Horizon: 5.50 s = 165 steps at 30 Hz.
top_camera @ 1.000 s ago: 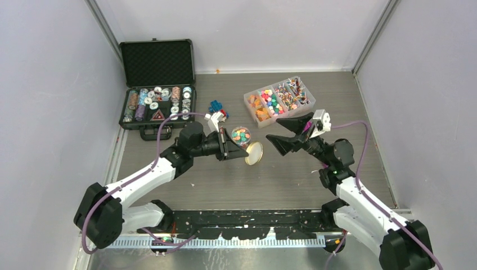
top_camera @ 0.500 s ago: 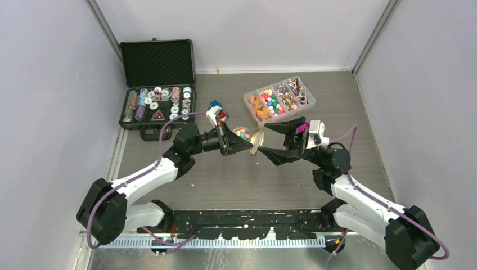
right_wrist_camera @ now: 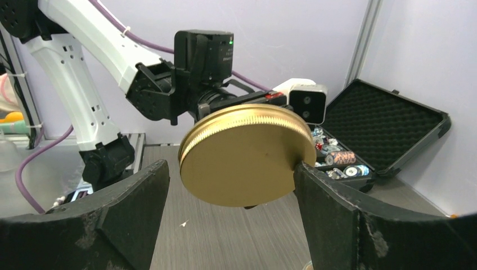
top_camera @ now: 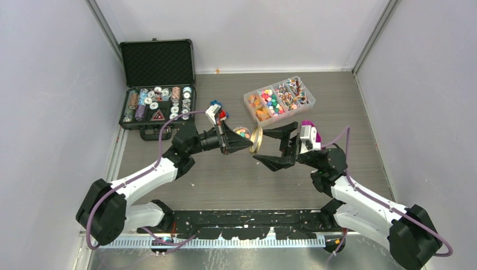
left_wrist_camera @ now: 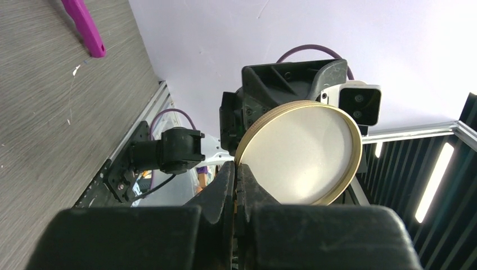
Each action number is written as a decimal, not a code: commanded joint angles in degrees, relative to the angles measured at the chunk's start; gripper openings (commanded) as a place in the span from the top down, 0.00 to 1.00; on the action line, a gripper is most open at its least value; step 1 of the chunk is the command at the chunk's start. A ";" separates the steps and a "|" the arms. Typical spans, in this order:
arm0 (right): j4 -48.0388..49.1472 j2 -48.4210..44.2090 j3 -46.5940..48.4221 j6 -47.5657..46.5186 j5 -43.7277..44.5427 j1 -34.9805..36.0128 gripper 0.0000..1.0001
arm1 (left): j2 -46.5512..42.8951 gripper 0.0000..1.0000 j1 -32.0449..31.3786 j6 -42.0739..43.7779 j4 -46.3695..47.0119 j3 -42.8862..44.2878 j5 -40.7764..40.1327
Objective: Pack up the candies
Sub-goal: Pick up the bottle lid at the center of the board, then close the bottle lid on the packing bottle.
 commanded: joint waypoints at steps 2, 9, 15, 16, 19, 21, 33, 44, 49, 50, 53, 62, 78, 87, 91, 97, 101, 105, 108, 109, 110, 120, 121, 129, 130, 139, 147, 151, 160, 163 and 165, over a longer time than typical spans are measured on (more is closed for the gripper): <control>0.92 2.65 2.95 -4.88 2.15 1.91 0.15 | -1.55 1.00 0.16 -0.25 3.41 0.03 1.03; 2.69 4.76 3.93 -6.16 2.60 2.11 0.15 | -0.97 1.00 0.10 -0.20 4.16 -0.28 2.93; -2.08 3.13 4.12 -9.39 2.31 2.12 0.15 | 0.24 1.00 0.13 0.86 4.09 0.51 5.77; -3.66 2.79 4.45 -10.19 1.93 2.12 0.14 | 0.48 1.00 0.15 1.29 3.96 0.69 6.38; -7.20 1.37 5.09 -11.97 2.03 2.12 0.15 | 1.11 1.00 0.17 3.27 1.91 1.76 8.18; -8.16 0.04 4.75 -12.65 3.46 2.08 0.15 | 1.27 1.00 0.15 4.48 0.23 2.32 9.17; -17.17 -5.48 5.82 -17.01 2.55 2.08 0.14 | 0.52 1.00 0.57 12.33 -10.39 5.08 10.67; -23.53 -6.24 8.62 -19.88 1.74 2.13 0.14 | 2.14 1.00 1.42 17.33 -14.81 7.41 15.46; -25.70 -5.18 9.69 -20.15 0.82 2.13 0.15 | 2.36 1.00 1.86 19.28 -16.71 8.08 15.99; -24.92 -4.50 9.85 -19.00 0.19 2.09 0.16 | 2.33 1.00 1.89 19.48 -16.76 8.10 15.83; -21.63 -2.41 9.65 -15.79 -0.70 2.11 0.17 | 2.71 1.00 1.85 20.13 -16.58 8.42 16.21; -34.50 -5.01 13.61 -17.47 12.23 2.13 0.19 | 1.99 1.00 4.18 22.18 -20.52 9.47 17.90; -24.57 -6.32 9.57 -13.27 11.23 2.16 0.00 | 2.50 1.00 4.83 22.91 -22.20 11.22 19.11; -24.61 -2.59 12.50 -13.11 3.62 2.51 0.00 | 3.36 1.00 4.83 22.60 -22.98 12.31 20.08; -24.53 -1.13 13.57 -13.10 4.45 2.88 0.00 | 3.48 1.00 4.83 22.25 -23.00 12.18 20.41; -23.81 -0.14 13.53 -13.13 5.42 3.24 0.00 | 3.20 1.00 4.83 22.07 -23.03 11.50 20.06; -24.58 0.25 13.75 -13.35 3.73 3.41 0.00 | 3.16 1.00 4.83 21.81 -23.00 11.36 19.66; -25.12 0.24 13.47 -14.27 3.42 3.66 0.01 | 3.03 1.00 4.83 21.39 -23.00 11.33 18.99; -24.48 0.24 13.17 -14.08 4.39 3.77 0.12 | 2.97 1.00 4.83 20.97 -22.91 11.04 18.28; -24.27 0.24 13.10 -13.91 5.04 3.73 0.13 | 2.89 1.00 4.83 20.63 -22.81 10.83 17.82; -23.94 0.22 13.04 -13.72 5.53 3.76 0.15 | 2.78 1.00 4.83 20.27 -22.68 10.57 17.30; -27.57 -1.78 12.65 -3.72 20.99 3.72 0.21 | -1.75 0.49 9.12 19.35 -23.25 7.60 8.27; -31.64 -2.20 14.08 -2.27 25.28 3.79 0.22 | -2.62 0.46 10.86 20.85 -25.68 7.74 6.91; -60.79 4.08 29.05 2.71 45.47 3.64 0.31 | -11.24 0.00 20.41 48.16 -61.10 17.46 -9.06; -64.71 5.88 31.16 3.53 46.39 3.62 0.31 | -12.42 0.00 20.46 51.48 -63.86 18.24 -11.48; -93.83 28.46 55.88 8.49 45.29 3.64 0.32 | -22.59 0.00 20.47 70.00 -74.48 16.58 -23.24; -105.02 48.00 70.06 10.24 40.15 3.82 0.33 | -27.50 0.00 16.69 73.15 -73.74 10.50 -28.43; -110.51 57.01 78.04 10.01 39.38 4.18 0.34 | -28.62 0.00 14.89 74.41 -74.17 11.01 -30.08; -125.58 70.26 93.69 7.75 39.36 5.32 0.34 | -30.71 0.00 12.80 75.66 -75.35 10.92 -33.25; -127.38 72.30 96.41 7.67 39.36 5.97 0.34 | -30.88 0.00 12.44 75.85 -75.21 10.92 -33.70; -129.01 73.89 98.62 7.60 39.47 6.54 0.31 | -30.98 0.00 12.32 75.94 -75.35 10.92 -34.01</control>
